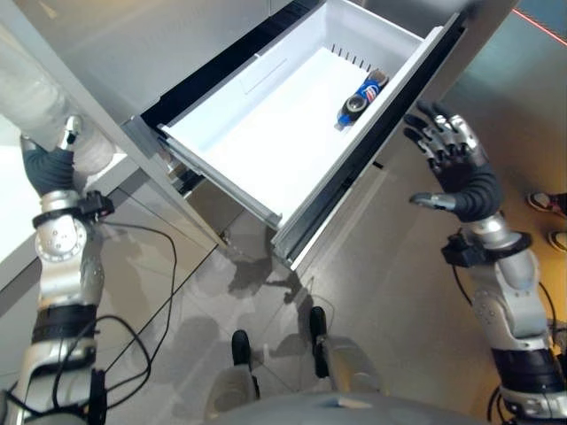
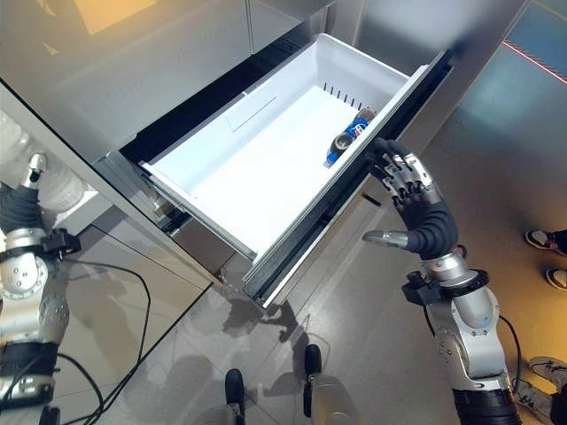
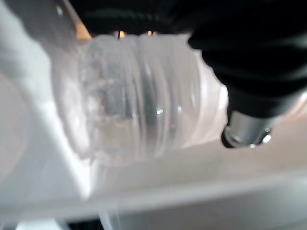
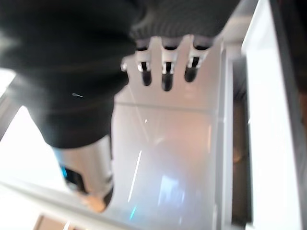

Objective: Take the drinks into the refrigerator

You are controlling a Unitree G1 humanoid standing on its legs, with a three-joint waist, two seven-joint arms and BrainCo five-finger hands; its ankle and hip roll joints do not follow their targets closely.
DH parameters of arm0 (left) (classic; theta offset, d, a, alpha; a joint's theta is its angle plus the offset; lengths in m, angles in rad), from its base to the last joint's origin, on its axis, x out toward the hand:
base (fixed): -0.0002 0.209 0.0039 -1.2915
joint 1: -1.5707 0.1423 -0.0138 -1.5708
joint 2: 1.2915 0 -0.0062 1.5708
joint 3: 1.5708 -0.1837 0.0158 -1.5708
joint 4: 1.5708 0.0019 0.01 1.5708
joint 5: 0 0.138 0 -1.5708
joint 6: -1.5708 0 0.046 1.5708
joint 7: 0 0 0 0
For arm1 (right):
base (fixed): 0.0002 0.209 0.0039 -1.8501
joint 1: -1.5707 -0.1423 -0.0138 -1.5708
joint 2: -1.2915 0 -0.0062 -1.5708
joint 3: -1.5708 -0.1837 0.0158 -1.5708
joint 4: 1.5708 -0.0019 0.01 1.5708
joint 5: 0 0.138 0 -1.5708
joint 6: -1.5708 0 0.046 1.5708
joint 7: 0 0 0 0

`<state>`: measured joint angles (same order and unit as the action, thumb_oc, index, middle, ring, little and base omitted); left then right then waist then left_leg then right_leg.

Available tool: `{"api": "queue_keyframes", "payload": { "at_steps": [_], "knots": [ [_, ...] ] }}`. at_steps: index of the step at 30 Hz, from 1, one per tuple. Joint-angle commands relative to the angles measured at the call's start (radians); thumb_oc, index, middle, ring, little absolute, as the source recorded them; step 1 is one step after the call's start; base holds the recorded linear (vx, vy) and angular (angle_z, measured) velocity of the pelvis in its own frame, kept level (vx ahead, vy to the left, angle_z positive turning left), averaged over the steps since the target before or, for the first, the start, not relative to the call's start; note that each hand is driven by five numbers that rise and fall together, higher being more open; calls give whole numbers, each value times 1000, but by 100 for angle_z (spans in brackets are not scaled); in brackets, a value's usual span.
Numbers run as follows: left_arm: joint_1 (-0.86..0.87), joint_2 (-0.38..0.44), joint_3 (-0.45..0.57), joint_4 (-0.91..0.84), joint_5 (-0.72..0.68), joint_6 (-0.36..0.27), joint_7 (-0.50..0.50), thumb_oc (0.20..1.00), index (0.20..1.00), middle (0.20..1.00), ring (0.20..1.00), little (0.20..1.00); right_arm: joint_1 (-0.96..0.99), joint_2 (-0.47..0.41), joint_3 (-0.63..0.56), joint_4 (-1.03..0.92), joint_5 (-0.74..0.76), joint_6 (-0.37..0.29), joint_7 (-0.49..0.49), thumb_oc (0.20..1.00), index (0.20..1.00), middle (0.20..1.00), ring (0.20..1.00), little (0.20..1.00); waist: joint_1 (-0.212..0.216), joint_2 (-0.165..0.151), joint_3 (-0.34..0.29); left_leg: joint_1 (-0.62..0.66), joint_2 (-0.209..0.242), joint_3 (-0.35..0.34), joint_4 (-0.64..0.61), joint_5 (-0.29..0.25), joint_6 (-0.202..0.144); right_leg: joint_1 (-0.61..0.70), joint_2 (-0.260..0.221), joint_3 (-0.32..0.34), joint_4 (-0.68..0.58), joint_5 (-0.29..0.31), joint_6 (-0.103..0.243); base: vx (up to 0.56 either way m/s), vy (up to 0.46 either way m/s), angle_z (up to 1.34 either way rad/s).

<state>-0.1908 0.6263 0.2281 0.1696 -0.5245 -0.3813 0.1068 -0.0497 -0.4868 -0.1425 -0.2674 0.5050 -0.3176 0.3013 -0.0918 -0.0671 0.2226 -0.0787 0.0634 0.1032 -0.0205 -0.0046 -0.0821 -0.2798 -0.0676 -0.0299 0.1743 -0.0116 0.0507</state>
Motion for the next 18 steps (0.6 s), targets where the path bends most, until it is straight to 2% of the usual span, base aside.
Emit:
{"api": "queue_keyframes", "payload": {
  "at_steps": [1, 9, 18],
  "knots": [
    [-46, -57, -90, -175, -22, -62, -195, 200, 200, 200, 200, 200, -39, -50, -58, -31, -27, -50, -32, 1000, 1000, 1000, 1000, 1000, -76, 58, 3, 45, -15, -41, 181, -202, 49, 71, 38, -18, 103, -163, 5, 0, 0, 0],
    [175, -102, -38, -323, -81, -42, -306, 200, 200, 200, 200, 200, -23, -86, -88, 42, -41, -49, -60, 1000, 1000, 1000, 1000, 1000, -33, 43, -14, 55, -31, -69, 155, -189, 55, 127, 22, -42, 40, -135, 7, -21, 10, -1],
    [229, -85, -23, -382, -60, -36, -338, 200, 200, 200, 200, 200, -2, -64, -72, 48, -38, -37, -40, 1000, 1000, 1000, 1000, 1000, -13, 37, -16, 59, -49, -87, 129, -174, 68, 149, 12, -55, 1, -107, 13, -46, 29, 4]
  ]
}}
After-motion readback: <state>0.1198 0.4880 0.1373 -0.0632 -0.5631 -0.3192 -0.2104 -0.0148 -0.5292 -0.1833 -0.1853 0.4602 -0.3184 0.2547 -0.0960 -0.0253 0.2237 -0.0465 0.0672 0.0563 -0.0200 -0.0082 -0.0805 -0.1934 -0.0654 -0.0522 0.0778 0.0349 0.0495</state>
